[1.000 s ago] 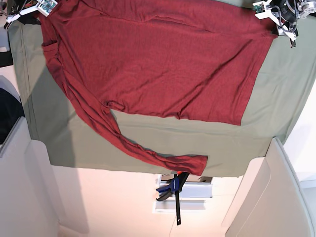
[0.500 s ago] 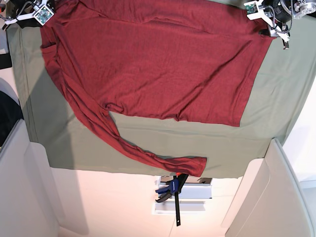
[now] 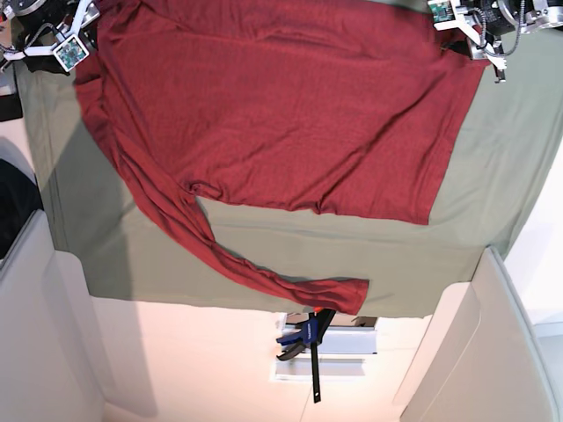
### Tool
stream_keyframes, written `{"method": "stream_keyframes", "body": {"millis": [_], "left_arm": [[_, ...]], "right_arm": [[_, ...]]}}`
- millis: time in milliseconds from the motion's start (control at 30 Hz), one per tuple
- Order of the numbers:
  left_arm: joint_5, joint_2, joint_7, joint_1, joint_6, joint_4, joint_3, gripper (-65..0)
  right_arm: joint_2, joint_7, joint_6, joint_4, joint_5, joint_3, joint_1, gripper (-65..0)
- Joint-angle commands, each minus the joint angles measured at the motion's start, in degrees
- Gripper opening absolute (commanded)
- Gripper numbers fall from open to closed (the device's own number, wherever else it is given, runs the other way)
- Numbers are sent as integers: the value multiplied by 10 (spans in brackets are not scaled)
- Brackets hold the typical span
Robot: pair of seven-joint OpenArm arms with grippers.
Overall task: Fold the T-shirt properly
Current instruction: 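Release the shirt and move both grippers out along its sides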
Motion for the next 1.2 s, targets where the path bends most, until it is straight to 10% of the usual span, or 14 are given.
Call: {"method": "stream_keyframes", "body": {"millis": [0, 267, 467, 867, 1167], "left_arm": [[-5, -5, -7, -3, 5, 9, -22, -319], [-64, 0, -33, -4, 9, 7, -118, -344], [-71, 17, -38, -54, 39, -43, -120, -462], [-162, 77, -54, -213, -7, -223, -119, -484], [-259, 139, -58, -365, -37, -383, -118, -254]], "right_arm": [[5, 12, -12, 2, -6, 5, 24, -348], [-90, 47, -18, -147, 36, 5, 183, -375], [-167, 60, -18, -247, 41, 5, 300, -643], [-227, 90, -18, -409, 39, 5, 442, -650], [-240, 105, -16, -557, 59, 8, 512, -313]]}}
